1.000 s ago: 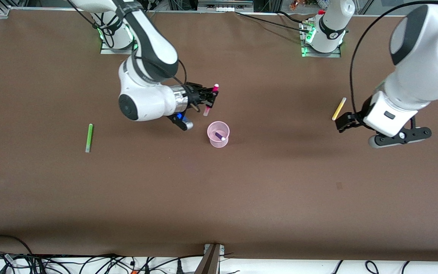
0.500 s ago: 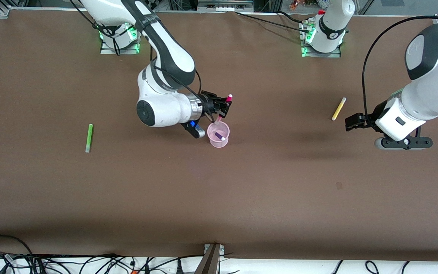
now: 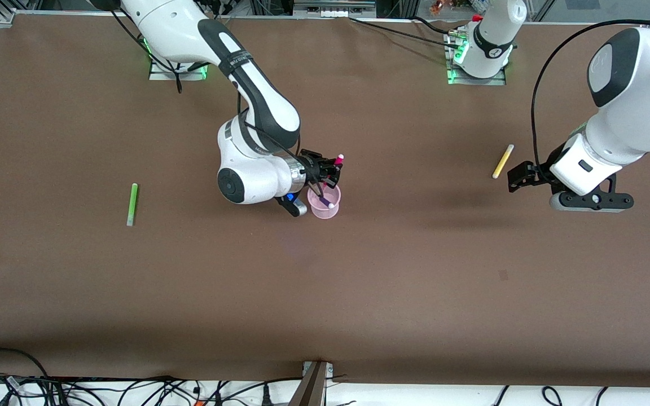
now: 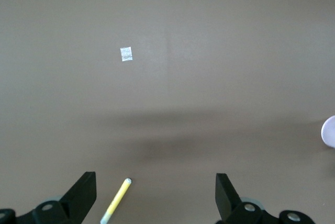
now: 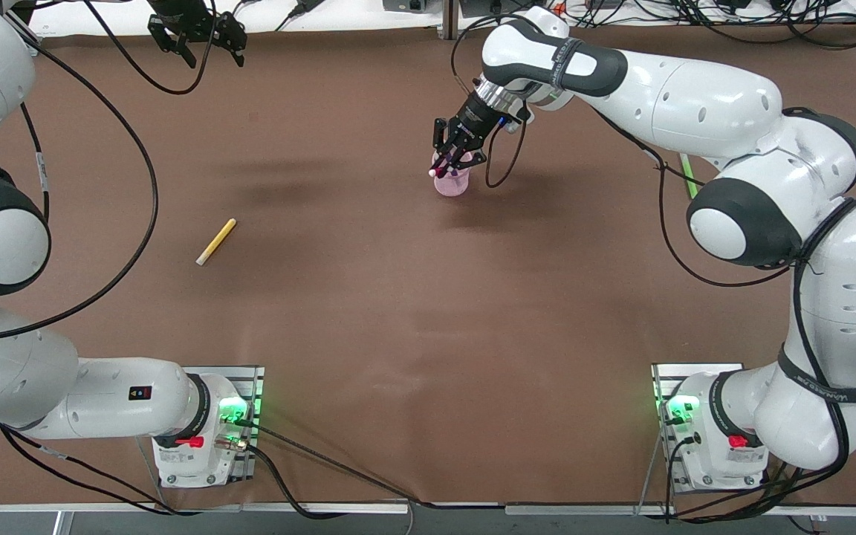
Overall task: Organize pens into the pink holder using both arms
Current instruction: 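Lower the pink marker into the pink cup with the right gripper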
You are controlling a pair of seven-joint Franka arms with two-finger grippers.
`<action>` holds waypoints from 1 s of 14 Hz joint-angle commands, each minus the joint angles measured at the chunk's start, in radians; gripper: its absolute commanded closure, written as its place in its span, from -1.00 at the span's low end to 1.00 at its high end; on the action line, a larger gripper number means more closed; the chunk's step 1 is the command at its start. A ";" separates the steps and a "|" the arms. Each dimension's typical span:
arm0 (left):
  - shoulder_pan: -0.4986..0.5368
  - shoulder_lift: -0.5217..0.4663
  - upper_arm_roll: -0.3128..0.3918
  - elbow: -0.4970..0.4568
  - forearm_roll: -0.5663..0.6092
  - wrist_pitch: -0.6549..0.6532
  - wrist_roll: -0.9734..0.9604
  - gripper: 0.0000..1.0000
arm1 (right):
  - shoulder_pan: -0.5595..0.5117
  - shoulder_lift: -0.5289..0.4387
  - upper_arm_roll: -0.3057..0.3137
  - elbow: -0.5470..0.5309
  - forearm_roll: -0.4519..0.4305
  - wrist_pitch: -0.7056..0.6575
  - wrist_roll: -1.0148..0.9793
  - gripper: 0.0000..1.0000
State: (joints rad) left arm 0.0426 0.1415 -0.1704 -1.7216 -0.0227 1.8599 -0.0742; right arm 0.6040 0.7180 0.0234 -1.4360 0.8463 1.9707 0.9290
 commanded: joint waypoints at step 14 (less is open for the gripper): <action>0.059 -0.023 0.005 0.002 -0.008 -0.013 0.067 -1.00 | 0.013 0.044 -0.016 0.092 -0.110 0.010 -0.139 -1.00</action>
State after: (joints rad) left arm 0.0932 0.1357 -0.1596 -1.7165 -0.0227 1.8599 0.0039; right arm 0.6053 0.7479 0.0168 -1.3935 0.7513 1.9851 0.8156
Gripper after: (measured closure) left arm 0.000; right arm 0.744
